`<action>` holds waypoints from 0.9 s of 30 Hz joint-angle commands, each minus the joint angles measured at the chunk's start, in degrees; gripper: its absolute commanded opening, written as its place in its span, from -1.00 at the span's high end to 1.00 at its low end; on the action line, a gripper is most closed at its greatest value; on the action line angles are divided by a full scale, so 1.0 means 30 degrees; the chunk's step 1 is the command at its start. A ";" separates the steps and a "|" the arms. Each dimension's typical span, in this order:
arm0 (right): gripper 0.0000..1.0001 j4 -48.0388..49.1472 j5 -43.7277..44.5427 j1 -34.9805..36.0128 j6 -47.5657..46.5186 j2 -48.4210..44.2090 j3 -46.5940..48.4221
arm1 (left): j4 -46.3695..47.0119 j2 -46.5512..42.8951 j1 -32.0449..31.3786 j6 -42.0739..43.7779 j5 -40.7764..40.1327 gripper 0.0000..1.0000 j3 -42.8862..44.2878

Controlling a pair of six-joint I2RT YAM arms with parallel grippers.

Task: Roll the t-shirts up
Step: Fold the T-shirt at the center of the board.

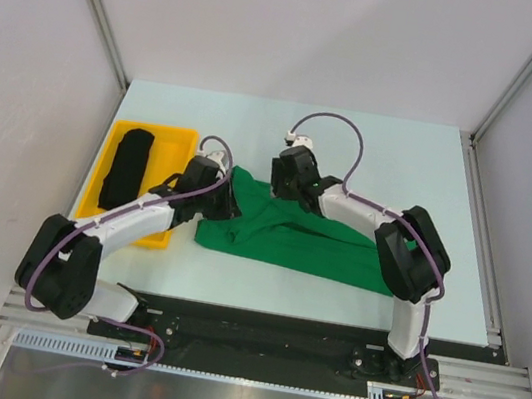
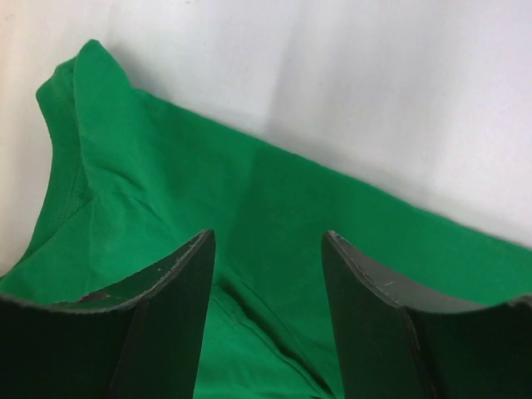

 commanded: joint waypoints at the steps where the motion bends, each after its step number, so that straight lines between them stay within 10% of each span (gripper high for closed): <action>1: -0.20 -0.2157 0.3510 0.1059 -0.0550 0.1249 0.2710 | 0.0453 0.0133 -0.0136 -0.0231 -0.0217 0.40 -0.0999; 27: 0.00 -0.6995 0.6211 0.3054 0.0211 0.1460 0.4096 | 0.1215 -0.0510 -0.0957 -0.0671 -0.0833 0.54 -0.3198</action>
